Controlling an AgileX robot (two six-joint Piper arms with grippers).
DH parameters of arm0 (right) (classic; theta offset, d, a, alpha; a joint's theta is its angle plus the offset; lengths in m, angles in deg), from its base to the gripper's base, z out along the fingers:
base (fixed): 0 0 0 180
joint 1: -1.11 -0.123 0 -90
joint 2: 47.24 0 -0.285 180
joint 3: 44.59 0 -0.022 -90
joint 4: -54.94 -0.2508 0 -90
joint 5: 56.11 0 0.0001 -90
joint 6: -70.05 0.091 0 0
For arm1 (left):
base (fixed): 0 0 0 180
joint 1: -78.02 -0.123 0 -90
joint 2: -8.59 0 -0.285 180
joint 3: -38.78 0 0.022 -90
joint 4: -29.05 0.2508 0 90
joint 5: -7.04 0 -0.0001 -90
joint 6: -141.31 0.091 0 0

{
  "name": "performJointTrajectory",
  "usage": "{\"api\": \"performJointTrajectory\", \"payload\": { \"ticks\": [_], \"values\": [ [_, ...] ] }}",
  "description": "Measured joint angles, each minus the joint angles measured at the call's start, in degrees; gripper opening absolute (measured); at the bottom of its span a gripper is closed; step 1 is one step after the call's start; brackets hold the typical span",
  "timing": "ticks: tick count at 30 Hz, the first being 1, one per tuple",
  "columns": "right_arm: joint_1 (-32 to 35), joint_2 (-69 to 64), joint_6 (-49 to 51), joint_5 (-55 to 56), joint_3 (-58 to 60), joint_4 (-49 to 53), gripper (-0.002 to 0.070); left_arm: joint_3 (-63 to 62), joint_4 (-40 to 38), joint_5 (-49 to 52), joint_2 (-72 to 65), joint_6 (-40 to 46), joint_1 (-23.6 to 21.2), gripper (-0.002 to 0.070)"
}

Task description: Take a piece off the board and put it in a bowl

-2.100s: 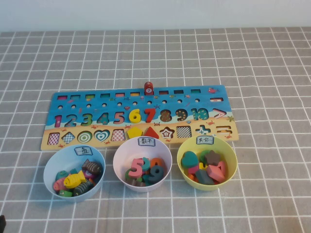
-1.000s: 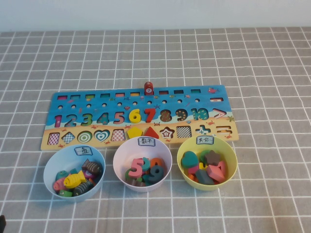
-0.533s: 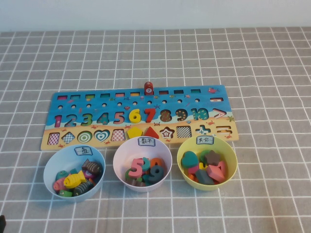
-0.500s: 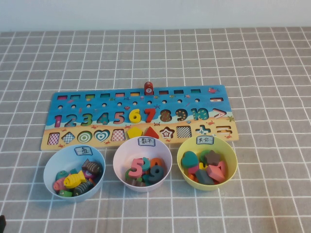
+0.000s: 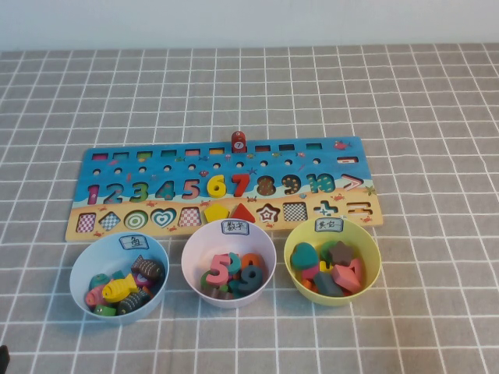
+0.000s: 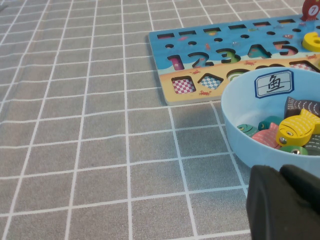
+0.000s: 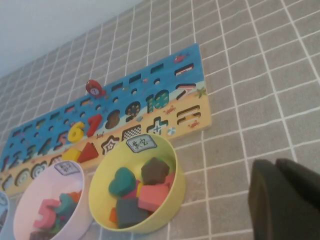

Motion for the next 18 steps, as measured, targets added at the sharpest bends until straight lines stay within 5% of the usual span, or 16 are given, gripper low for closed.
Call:
{"api": "performJointTrajectory", "payload": {
  "ticks": [18],
  "values": [
    [-1.57, -46.72, -15.0, -4.36, -31.51, 0.0, -0.0017, 0.0, 0.0, 0.0, 0.0, 0.0, 0.0, 0.0003]
  ]
}}
